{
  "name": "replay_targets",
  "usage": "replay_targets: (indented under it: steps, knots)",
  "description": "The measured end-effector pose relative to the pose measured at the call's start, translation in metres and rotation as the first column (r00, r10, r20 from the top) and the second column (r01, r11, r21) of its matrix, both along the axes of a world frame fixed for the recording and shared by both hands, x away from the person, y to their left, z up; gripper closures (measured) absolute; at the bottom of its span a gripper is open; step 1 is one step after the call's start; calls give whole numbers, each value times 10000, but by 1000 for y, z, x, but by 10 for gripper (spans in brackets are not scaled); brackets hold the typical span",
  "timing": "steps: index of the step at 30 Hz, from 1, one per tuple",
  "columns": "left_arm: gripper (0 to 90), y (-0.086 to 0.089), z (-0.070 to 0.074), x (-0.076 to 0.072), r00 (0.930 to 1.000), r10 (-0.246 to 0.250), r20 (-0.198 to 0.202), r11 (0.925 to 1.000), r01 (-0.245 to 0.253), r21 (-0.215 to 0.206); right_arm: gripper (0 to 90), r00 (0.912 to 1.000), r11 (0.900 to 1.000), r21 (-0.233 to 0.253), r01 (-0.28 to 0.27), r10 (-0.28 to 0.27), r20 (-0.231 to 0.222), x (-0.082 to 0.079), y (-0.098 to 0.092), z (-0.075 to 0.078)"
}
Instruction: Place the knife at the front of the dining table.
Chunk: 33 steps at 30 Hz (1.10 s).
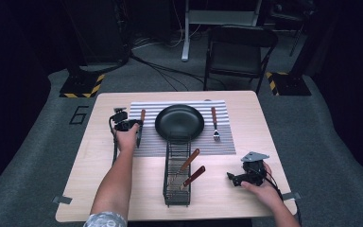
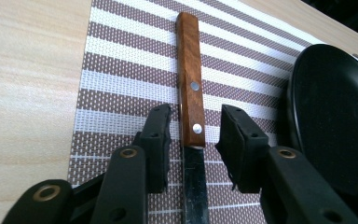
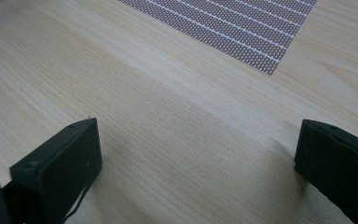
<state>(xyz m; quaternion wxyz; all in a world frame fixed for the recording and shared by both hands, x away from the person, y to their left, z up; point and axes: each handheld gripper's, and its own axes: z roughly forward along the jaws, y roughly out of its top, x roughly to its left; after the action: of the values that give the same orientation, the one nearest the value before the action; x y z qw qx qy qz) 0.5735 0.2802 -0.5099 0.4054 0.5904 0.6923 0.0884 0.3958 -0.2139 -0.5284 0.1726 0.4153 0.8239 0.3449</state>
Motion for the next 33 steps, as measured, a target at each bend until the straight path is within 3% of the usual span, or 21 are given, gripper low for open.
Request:
replay_targets:
  steps: [9, 16, 23, 31, 32, 33]
  knots:
    - [543, 3, 17, -6, 9986, -369, 384, 9991, 361, 224, 0, 10000, 10000, -17, -73, 73, 22, 1, 0, 0]
    - [514, 2, 35, -16, 9910, -1183, 627, 9921, 1153, 487, 0, 10000, 10000, -16, -74, 74, 18, 1, 0, 0]
    - [500, -3, 53, -31, 9760, -2030, 781, 9753, 1946, 1042, 0, 10000, 10000, -18, -74, 74, 19, 1, 0, 0]
    - [493, -10, 71, -48, 9482, -2917, 1254, 9486, 2701, 1648, 0, 10000, 10000, -17, -73, 73, 18, 1, 0, 0]
    - [491, -10, 71, -48, 9482, -2917, 1254, 9486, 2701, 1648, 0, 10000, 10000, -17, -73, 73, 18, 1, 0, 0]
    - [485, -12, 75, -51, 9431, -3044, 1342, 9431, 2786, 1816, 0, 10000, 10000, -18, -75, 75, 21, 1, 0, 0]
